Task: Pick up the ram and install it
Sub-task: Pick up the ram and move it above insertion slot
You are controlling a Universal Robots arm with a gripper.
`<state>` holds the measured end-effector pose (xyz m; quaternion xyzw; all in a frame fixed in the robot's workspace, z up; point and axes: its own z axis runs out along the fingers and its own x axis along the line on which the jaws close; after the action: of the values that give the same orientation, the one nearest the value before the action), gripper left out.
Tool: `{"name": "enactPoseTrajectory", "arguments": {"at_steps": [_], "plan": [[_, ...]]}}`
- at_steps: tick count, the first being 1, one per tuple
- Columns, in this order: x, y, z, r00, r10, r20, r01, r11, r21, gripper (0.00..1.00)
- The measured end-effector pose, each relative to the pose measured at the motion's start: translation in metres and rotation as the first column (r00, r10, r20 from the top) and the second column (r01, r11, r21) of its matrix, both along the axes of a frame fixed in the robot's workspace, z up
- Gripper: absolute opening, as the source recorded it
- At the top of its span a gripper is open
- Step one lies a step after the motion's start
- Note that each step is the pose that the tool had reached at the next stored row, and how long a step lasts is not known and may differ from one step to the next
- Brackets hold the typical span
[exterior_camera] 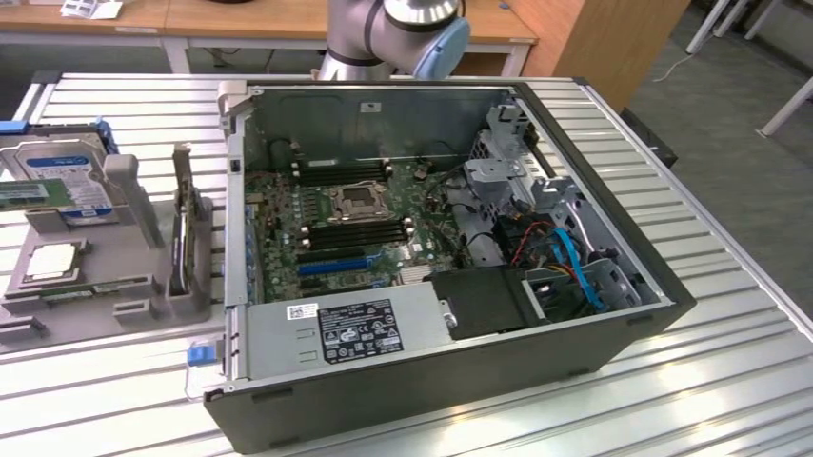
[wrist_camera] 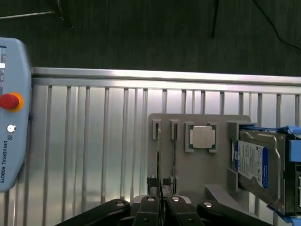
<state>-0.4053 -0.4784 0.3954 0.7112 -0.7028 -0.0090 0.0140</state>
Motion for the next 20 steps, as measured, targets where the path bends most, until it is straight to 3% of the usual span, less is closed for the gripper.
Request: {"name": "enactPoseTrajectory", "arguments": {"at_steps": [8, 20], "plan": [[0.002, 0.0, 0.0001, 1.0, 0.0, -0.0001, 0.0, 1.0, -0.0002, 0.12], [0.039, 0.0, 0.0001, 1.0, 0.005, -0.0002, -0.005, 1.0, -0.0002, 0.12]]}}
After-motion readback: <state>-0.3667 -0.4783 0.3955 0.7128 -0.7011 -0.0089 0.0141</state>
